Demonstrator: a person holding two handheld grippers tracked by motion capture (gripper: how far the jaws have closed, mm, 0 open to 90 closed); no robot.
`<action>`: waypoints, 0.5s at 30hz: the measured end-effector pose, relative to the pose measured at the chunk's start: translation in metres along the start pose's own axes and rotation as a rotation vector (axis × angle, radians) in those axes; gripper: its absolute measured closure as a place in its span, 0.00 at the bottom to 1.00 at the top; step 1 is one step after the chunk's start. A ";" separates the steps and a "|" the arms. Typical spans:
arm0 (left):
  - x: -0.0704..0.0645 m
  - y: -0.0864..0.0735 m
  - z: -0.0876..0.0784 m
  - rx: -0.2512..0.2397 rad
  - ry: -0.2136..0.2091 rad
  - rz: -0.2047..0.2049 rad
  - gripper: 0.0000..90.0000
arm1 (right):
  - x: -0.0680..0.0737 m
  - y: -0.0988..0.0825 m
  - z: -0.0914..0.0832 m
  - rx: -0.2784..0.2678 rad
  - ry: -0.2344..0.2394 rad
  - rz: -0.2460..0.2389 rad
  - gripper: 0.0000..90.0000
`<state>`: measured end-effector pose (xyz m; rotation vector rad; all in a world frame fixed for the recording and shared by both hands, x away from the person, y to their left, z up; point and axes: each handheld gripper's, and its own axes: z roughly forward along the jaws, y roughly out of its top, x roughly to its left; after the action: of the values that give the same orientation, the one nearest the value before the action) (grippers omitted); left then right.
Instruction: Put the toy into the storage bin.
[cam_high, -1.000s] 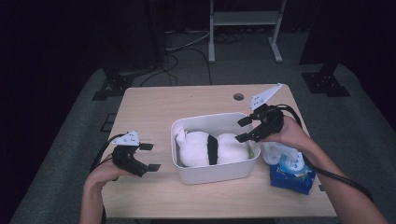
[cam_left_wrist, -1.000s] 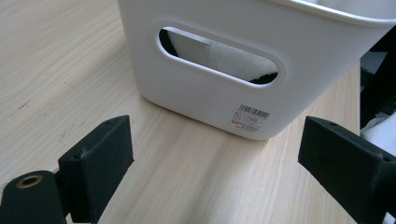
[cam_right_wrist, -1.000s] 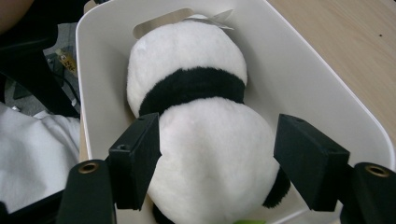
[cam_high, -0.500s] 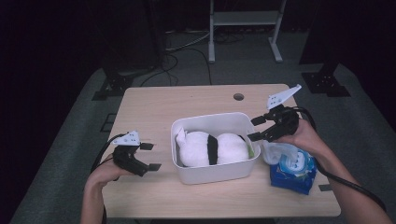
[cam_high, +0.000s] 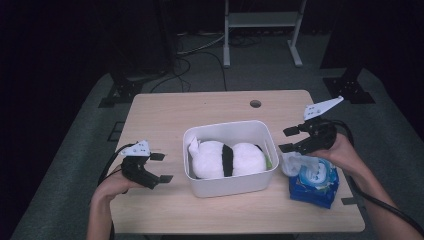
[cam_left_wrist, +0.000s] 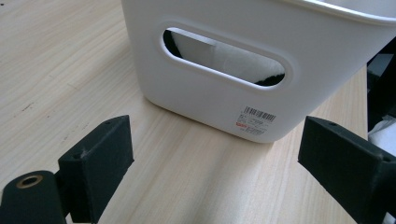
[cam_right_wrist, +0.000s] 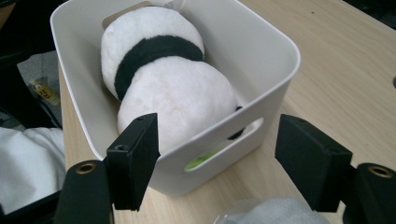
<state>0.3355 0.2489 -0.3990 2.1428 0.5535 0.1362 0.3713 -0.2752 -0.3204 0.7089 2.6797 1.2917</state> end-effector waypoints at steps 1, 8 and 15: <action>0.000 0.000 0.000 0.002 0.001 0.000 0.10 | -0.001 -0.002 -0.002 -0.004 -0.003 0.006 0.32; 0.000 -0.001 0.001 0.005 0.001 -0.002 0.10 | -0.004 -0.017 -0.009 -0.018 -0.027 0.039 0.32; 0.001 -0.002 0.004 0.018 -0.002 -0.005 0.10 | -0.007 -0.038 -0.009 -0.029 -0.030 0.080 0.32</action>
<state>0.3369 0.2476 -0.4032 2.1582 0.5615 0.1269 0.3617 -0.3051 -0.3441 0.8333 2.6289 1.3235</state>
